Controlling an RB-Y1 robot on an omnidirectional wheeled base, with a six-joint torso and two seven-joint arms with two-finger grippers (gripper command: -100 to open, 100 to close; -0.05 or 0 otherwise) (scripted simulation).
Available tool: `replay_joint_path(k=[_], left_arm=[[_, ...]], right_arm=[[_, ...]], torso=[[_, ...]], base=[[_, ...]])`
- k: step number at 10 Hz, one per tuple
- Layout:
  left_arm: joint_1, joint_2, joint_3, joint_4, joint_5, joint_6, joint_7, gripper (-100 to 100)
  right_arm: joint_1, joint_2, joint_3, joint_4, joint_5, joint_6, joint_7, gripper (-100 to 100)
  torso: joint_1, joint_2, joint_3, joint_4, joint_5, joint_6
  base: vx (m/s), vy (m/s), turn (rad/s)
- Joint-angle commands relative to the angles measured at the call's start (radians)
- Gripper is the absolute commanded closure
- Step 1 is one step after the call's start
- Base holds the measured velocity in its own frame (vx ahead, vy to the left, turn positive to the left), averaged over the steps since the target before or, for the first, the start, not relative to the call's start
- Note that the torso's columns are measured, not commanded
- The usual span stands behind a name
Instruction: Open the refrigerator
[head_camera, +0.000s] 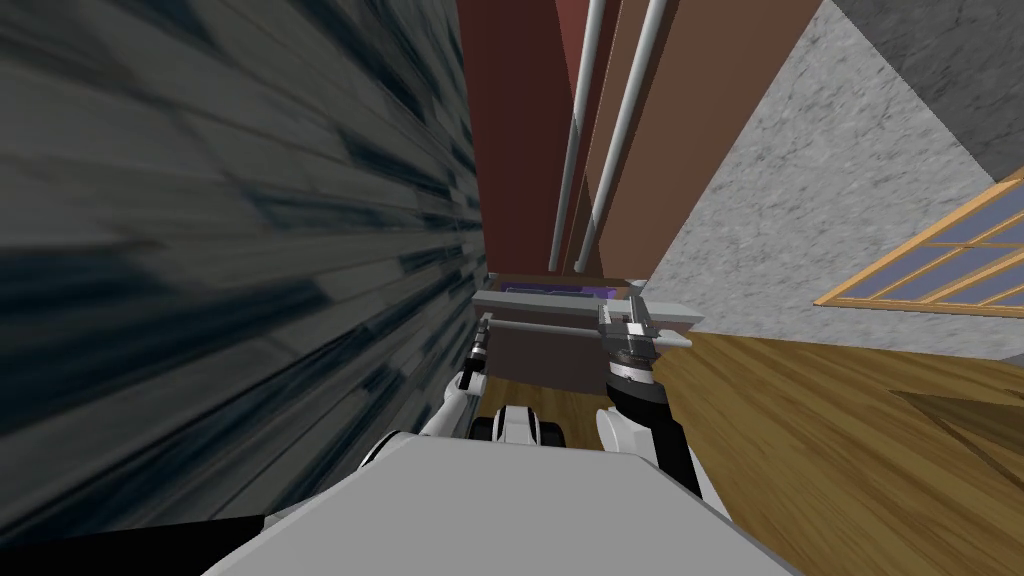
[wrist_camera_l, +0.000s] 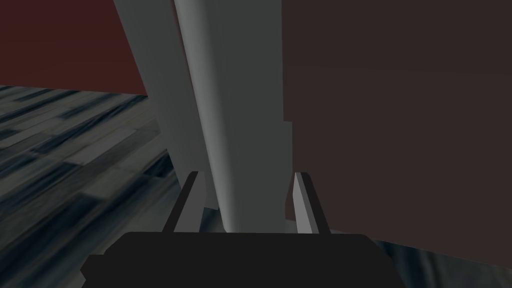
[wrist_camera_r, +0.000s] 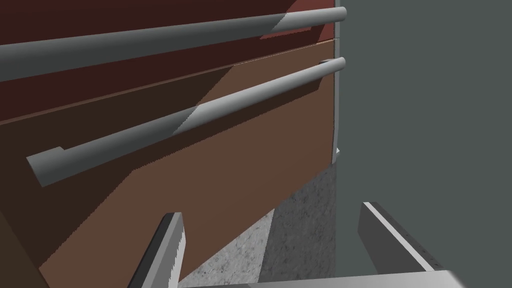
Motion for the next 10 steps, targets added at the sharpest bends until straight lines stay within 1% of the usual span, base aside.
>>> replay_joint_path(k=[1,2,3,5,7,8,9,10], left_arm=[[-0.001,-0.003,-0.007,-0.001,-0.004,-0.001,0.001,100],[-0.002,-0.003,-0.01,-0.003,-0.006,-0.001,0.002,100],[-0.028,0.0,-0.002,-0.012,-0.001,0.037,0.003,-100],[-0.057,0.001,0.001,-0.02,0.002,0.072,0.004,-100],[-0.087,0.003,0.005,-0.028,0.005,0.107,0.005,-100],[-0.116,0.004,0.008,-0.035,0.008,0.143,0.007,-100],[-0.116,0.004,0.008,-0.035,0.008,0.143,0.007,-100],[-0.146,0.006,0.011,-0.043,0.011,0.178,0.008,-100]], right_arm=[[0.0,0.0,0.0,0.0,0.0,0.0,0.0,0],[0.0,0.0,0.0,0.0,0.0,0.0,0.0,0],[0.0,0.0,0.0,0.0,0.0,0.0,0.0,0],[0.0,0.0,0.0,0.0,0.0,0.0,0.0,0],[0.0,0.0,0.0,0.0,0.0,0.0,0.0,0],[0.0,0.0,0.0,0.0,0.0,0.0,0.0,0],[0.0,0.0,0.0,0.0,0.0,0.0,0.0,0],[0.0,0.0,0.0,0.0,0.0,0.0,0.0,0]], torso=[[0.001,0.001,0.001,0.0,0.0,0.001],[0.001,0.001,0.001,0.0,0.0,0.001],[0.001,0.0,0.001,0.001,0.0,0.001],[0.002,-0.011,-0.006,-0.002,0.0,-0.001],[0.003,-0.006,-0.004,0.002,0.0,-0.002],[0.003,-0.001,-0.001,0.003,0.0,-0.002],[0.003,0.003,0.002,0.005,-0.001,-0.002],[0.003,0.006,0.004,0.008,-0.001,-0.003]], base=[[-0.187,0.025,0.012],[-0.217,0.029,0.014],[-0.136,0.016,0.038],[-0.05,-0.001,0.042],[-0.032,-0.003,0.024],[-0.058,-0.004,0.04],[-0.057,0.003,0.018],[-0.073,0.011,0.041]])
